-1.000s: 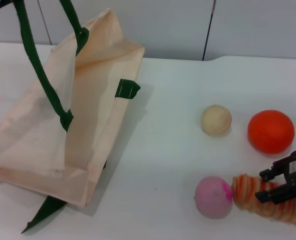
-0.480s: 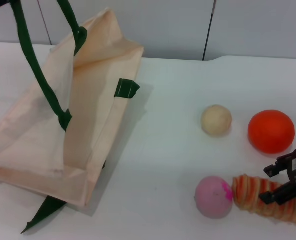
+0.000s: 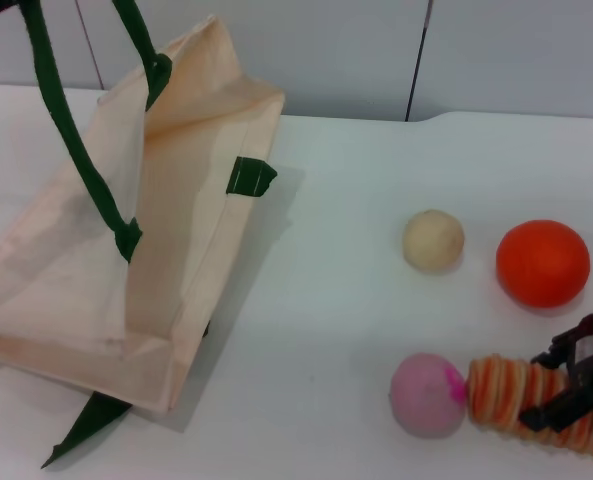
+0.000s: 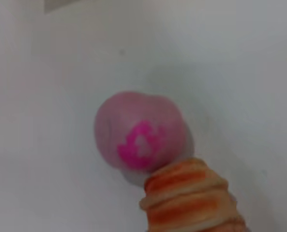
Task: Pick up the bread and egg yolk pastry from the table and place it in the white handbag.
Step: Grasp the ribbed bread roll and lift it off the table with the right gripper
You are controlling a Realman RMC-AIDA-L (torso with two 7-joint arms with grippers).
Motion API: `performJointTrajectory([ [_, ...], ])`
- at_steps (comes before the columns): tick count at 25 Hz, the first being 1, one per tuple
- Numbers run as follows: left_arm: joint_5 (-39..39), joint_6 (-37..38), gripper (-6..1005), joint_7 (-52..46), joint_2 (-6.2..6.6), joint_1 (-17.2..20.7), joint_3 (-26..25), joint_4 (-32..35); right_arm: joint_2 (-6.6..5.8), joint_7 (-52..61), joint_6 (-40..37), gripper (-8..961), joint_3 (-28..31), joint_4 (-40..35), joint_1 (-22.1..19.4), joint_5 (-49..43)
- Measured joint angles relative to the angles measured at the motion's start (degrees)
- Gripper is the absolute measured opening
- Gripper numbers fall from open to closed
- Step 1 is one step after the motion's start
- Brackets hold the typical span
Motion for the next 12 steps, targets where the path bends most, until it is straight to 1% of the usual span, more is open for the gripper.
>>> performJointTrajectory([
  [6,-0.1,0.0,99,-0.1,0.00,0.1,0.0,0.0,0.03,1.3,-1.4,843,-3.1,1.8,0.4,0.3],
  [12,-0.1,0.1,99,0.0,0.00,0.3,0.0,0.0,0.11,1.4,-2.0,830,-2.9,1.3,0.3,0.5],
])
